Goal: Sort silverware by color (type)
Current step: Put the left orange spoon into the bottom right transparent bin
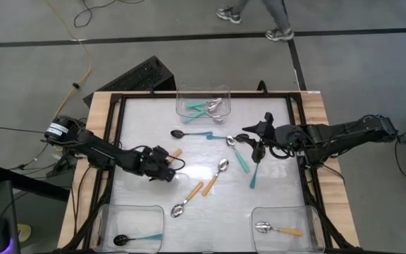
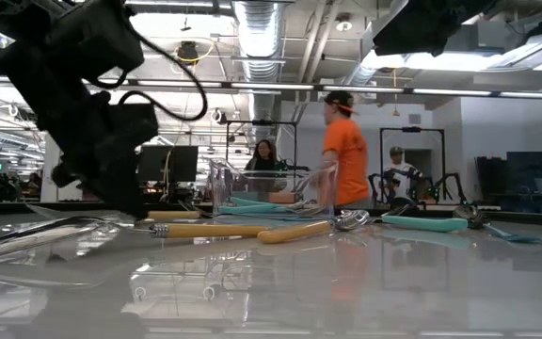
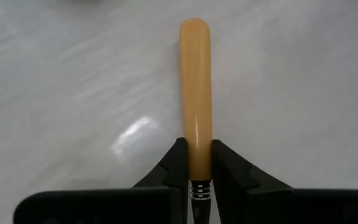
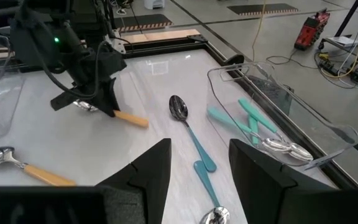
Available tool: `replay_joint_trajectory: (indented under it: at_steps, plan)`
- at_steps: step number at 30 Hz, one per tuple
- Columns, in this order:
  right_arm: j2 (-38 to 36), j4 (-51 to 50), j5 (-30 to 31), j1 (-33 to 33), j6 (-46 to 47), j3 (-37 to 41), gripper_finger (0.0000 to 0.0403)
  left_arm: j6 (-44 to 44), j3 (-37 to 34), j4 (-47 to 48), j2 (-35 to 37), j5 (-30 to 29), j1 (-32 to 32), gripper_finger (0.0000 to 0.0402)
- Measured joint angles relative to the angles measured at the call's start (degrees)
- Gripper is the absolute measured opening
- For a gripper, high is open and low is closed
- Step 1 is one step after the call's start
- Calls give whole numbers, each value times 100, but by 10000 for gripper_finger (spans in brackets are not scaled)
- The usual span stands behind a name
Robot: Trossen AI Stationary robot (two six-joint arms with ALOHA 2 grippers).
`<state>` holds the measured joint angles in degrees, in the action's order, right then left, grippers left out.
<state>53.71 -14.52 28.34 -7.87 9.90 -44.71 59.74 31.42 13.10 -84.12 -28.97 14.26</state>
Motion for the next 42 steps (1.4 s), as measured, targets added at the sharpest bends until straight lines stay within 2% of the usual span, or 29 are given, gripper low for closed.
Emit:
replay_joint_trajectory:
  at_steps: [10, 16, 19, 22, 28, 35, 42]
  plan:
    - [0, 27, 0, 1, 82, 0, 187, -1043, 0, -1354, 156, -108, 0, 26]
    - [0, 95, -25, -1, 266, 0, 187, -1829, 2, -1798, 828, -264, -37, 26]
    - [91, 304, -306, 3, 505, 0, 187, -2411, 7, -2250, 1223, -328, -37, 26]
    - [358, 817, -629, 1, 407, 0, 190, -3088, 8, -2819, 1561, -333, -38, 26]
    - [1468, 2755, -876, -1, -675, 0, 210, -4236, 11, -3756, 2020, -312, -39, 26]
    - [2720, 5092, -936, 114, -1310, -3, 274, -4947, 9, -4203, 2251, 68, -38, 26]
    - [3825, 6413, -1679, 314, -1342, -581, 306, -5114, 9, -4303, 2253, 175, -55, 26]
